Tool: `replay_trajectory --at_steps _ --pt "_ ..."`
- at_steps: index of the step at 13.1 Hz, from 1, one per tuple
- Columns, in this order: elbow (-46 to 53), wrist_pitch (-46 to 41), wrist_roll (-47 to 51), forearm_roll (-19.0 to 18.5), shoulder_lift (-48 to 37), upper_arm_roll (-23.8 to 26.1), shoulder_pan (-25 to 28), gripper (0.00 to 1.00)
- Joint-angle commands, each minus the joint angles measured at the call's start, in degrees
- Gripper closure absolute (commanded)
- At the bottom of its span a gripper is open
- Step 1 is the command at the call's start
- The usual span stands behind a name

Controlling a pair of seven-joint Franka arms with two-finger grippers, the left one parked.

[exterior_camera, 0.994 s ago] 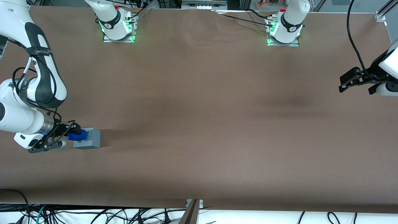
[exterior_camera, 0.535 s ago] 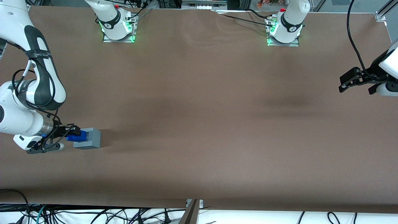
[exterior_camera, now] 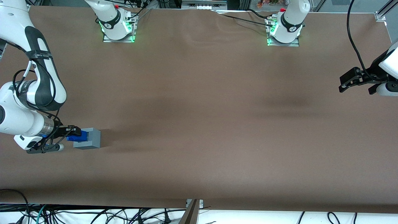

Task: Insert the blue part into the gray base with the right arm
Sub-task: 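Lower the blue block into the gray base's hole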

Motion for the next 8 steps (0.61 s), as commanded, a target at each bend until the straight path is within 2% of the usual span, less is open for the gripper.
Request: replay_trajectory --at_steps 1,8 --pt "1.83 -0.04 0.69 0.85 1.61 0.61 -0.14 0.54" --pt "1.04 2.15 1.93 0.5 1.96 0.7 0.04 0.53"
